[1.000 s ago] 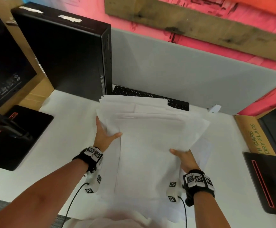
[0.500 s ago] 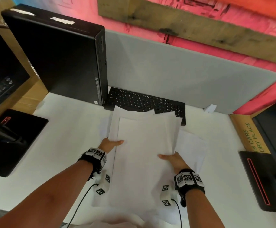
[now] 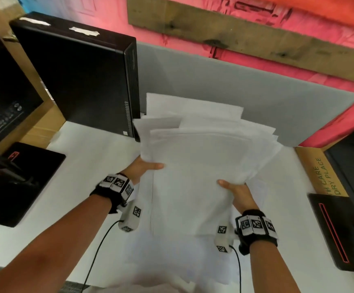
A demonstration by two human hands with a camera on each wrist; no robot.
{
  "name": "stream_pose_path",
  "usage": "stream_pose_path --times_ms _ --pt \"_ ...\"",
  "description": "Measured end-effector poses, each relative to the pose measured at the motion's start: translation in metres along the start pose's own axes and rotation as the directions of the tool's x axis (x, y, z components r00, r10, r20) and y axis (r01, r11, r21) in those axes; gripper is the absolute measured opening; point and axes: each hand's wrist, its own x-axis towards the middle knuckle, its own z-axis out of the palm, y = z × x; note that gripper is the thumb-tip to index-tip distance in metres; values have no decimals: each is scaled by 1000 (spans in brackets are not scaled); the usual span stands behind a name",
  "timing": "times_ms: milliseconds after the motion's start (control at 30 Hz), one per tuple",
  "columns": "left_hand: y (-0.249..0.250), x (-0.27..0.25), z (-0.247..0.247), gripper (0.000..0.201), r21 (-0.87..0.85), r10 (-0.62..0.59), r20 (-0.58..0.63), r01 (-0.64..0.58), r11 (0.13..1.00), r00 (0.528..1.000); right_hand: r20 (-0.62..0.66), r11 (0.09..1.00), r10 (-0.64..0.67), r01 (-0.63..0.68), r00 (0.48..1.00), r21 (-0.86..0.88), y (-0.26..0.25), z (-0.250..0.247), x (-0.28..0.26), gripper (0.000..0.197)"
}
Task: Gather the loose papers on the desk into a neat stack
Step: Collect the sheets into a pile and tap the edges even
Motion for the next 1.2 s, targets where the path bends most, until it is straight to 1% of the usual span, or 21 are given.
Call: stream_pose_path --times_ms 33,67,133,167,233,300,367,400,467,533,600,633,733,833,867,933,1000,1033,1100,1167,1200 --pt "10 1 5 64 20 29 -13 -29 999 999 6 1000 -25 25 1000 6 -6 3 1 70" --pt "19 0 10 58 35 57 -32 -56 998 998 7 998 -60 60 998 8 -13 4 1 66" --pt "33 -1 15 59 49 113 -58 -110 993 992 0 994 -111 111 994 24 -25 4 -2 51" --pt "39 -2 16 62 58 136 -65 -133 989 989 -9 991 -133 133 991 34 -30 3 -3 48" --pt "45 -2 17 63 58 169 -87 -165 985 982 -4 983 -178 178 984 37 -38 2 -5 49" --pt "50 0 22 59 69 198 -85 -193 979 976 14 978 -208 208 978 -4 -46 8 -8 53" --pt "56 1 30 52 104 241 -83 -232 967 967 4 962 -266 266 964 -57 -55 14 -11 36" --pt "61 -1 34 50 107 271 -89 -261 959 958 -9 952 -300 299 954 -63 -60 15 -13 32" --pt "73 -4 36 49 90 333 -76 -326 941 940 -27 930 -365 364 931 -44 -69 14 -14 32" --pt "82 -8 33 59 100 368 -21 -365 926 929 -29 914 -407 406 913 -23 -76 12 -14 34" --pt "84 -10 29 75 126 349 20 -349 929 937 -2 911 -412 412 911 -25 -77 8 -14 40" --pt "82 -10 26 79 140 326 31 -327 935 945 17 917 -399 399 917 -28 -77 7 -15 48" --pt "72 -10 22 66 187 265 63 -272 944 962 47 928 -370 372 928 -21 -73 1 -15 75" --pt "67 -9 28 77 214 245 83 -257 942 966 48 926 -377 378 925 -20 -77 5 -16 96" --pt "68 -7 32 72 225 242 80 -254 941 967 56 922 -384 386 922 -28 -80 6 -16 97" --pt "70 -4 35 57 232 231 58 -238 943 971 74 919 -390 393 918 -31 -86 9 -16 95" --pt "70 0 36 53 219 252 45 -256 942 967 75 919 -390 393 918 -24 -89 11 -15 91" --pt "69 2 38 53 211 257 43 -260 942 966 72 920 -389 392 918 -31 -89 14 -16 86" --pt "67 5 47 55 198 266 30 -266 943 964 80 914 -396 401 915 -60 -91 21 -15 65" --pt "72 5 56 48 175 328 -7 -321 931 945 60 897 -428 432 902 -89 -94 28 -14 47" --pt "78 3 59 45 167 362 -16 -354 920 932 43 882 -461 463 886 -87 -97 30 -15 43"
